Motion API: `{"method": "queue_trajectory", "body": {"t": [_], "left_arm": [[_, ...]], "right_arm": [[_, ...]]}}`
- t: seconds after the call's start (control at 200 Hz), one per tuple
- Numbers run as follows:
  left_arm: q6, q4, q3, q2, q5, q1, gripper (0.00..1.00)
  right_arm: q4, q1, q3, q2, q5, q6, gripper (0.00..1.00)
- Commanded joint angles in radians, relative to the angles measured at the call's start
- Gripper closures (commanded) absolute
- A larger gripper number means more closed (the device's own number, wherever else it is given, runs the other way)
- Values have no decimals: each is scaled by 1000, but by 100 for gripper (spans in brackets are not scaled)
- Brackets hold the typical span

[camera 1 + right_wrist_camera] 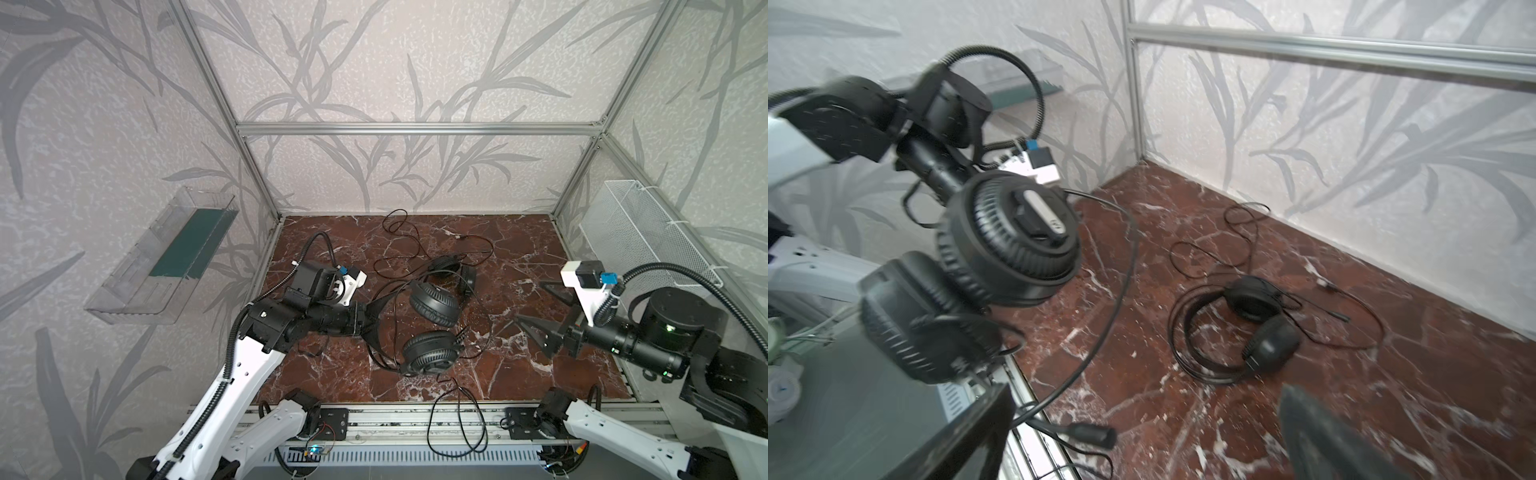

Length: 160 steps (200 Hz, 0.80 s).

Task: Wrap the headphones

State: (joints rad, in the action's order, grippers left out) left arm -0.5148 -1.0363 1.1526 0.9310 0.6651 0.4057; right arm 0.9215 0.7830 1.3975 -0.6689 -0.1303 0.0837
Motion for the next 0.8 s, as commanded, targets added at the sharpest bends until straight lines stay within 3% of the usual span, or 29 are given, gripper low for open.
{"method": "queue_trajectory", "body": {"t": [0.0, 0.235, 0.4, 0.625, 0.795], "left_arm": [[-71, 65, 52, -11, 106, -49, 100], [-149, 133, 19, -5, 181, -108, 100], [-194, 175, 10, -1, 217, -128, 100], [-218, 187, 4, 9, 224, -149, 100], [-233, 198, -11, 10, 215, -161, 100]], "right_arm": [[-192, -4, -167, 74, -192, 62, 1], [-492, -3, -508, 250, -277, 241, 1], [-597, 6, -670, 287, -257, 274, 1], [-759, 69, -792, 201, -190, 258, 1], [-868, 231, -854, 57, -63, 192, 1]]}}
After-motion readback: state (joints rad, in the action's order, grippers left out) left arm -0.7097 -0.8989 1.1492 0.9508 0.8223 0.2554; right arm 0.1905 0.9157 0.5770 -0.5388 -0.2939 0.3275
